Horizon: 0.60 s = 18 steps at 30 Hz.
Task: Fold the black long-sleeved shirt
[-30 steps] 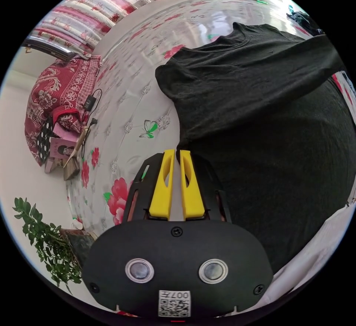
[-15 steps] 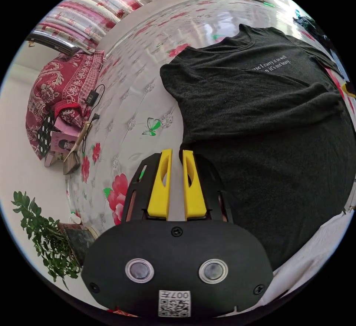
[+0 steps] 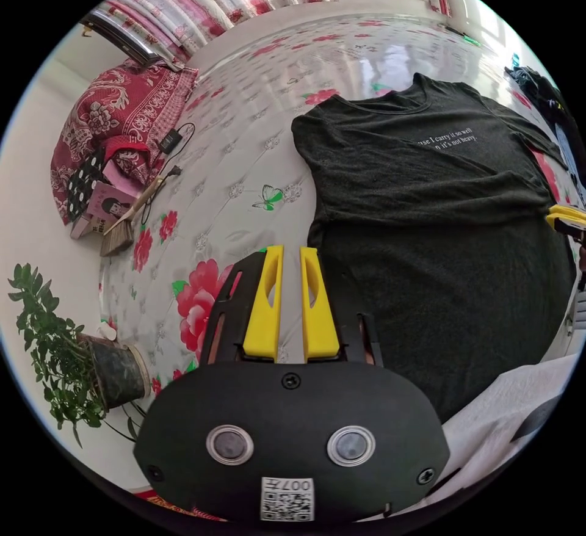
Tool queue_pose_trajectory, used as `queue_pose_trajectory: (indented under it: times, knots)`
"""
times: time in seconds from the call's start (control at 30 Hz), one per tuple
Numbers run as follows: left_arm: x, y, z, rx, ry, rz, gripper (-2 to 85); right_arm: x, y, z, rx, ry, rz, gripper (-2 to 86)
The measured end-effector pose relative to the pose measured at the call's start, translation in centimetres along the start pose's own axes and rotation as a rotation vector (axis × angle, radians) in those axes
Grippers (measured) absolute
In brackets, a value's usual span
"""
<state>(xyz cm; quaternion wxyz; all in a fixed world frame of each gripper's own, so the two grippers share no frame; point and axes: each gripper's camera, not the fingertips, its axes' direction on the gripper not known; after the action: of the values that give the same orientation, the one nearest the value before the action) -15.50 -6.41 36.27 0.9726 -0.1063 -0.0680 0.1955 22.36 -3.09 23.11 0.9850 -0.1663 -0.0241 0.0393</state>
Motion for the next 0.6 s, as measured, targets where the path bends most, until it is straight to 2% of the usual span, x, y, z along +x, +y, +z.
queue_pose_trajectory:
  times: [0.13, 0.37, 0.6]
  knots:
    - [-0.3, -0.3, -0.3, 0.003, 0.003, -0.005, 5.0, -1.1, -0.5, 0.5, -0.031, 0.042, -0.012, 0.3]
    - [-0.6, -0.2, -1.0, 0.019, 0.021, 0.01, 4.9, -2.8, 2.9, -6.2, 0.025, -0.051, -0.037, -0.1]
    - [0.2, -0.8, -0.9, 0.005, 0.055, 0.03, 4.9, -4.8, 4.6, -0.7, -0.185, -0.101, -0.051, 1.2]
